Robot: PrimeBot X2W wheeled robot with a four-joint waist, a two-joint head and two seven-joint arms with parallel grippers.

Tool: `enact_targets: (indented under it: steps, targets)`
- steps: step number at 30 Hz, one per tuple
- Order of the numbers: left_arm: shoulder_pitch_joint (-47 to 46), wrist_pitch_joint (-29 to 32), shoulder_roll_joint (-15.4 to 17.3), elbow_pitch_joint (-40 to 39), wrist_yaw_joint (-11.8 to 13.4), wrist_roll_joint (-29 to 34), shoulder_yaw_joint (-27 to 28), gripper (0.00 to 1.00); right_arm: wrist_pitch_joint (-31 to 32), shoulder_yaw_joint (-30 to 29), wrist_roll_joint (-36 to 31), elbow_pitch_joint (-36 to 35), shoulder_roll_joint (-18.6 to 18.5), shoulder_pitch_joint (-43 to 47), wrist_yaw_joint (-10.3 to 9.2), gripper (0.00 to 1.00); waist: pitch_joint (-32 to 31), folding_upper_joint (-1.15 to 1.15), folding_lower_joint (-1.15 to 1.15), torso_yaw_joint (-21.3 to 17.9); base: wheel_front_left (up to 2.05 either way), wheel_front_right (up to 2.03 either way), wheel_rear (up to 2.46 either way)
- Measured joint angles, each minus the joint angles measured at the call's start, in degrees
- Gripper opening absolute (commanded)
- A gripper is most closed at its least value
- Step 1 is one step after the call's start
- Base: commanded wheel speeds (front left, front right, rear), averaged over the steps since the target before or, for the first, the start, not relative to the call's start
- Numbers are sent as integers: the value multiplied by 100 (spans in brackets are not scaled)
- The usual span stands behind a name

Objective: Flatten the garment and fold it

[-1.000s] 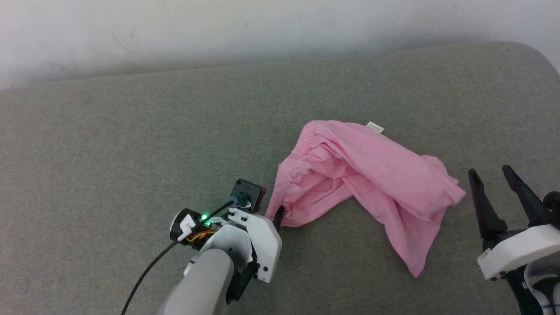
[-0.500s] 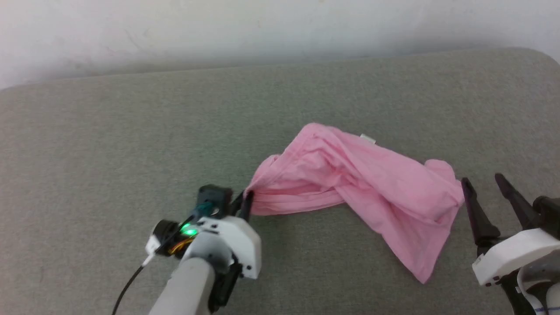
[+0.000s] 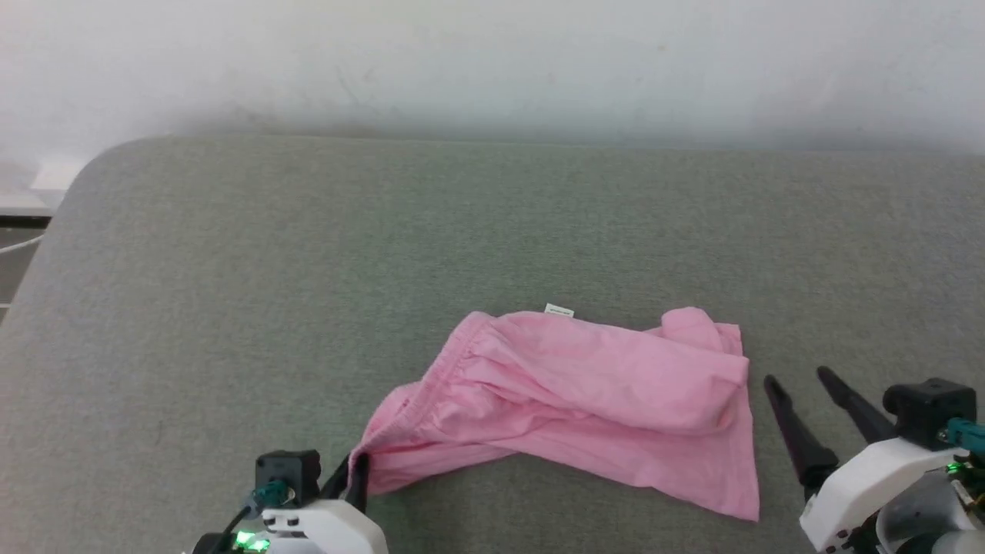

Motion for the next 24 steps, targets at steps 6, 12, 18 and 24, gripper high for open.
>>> enact_targets:
  steps: [6,12,18,24]
  targets:
    - [-119,-1044,-59,-120,-123,147,-103,100,130,405,423,19,-247,-47,0,100,-81,0,0,274,0,0,0]
    - [-437,-2336,-12,-86,-223,634,-250,100,512,564,712,320,-513,-340,0,100,-139,0,0,456,0,0,0]
    - [-450,-2450,-91,121,-232,756,-325,100,767,772,804,770,-666,-659,0,100,-100,0,0,572,0,0,0]
    - [-497,-2451,-224,147,-282,826,-369,100,781,1002,939,1122,-683,-931,0,25,17,0,0,661,0,0,0]
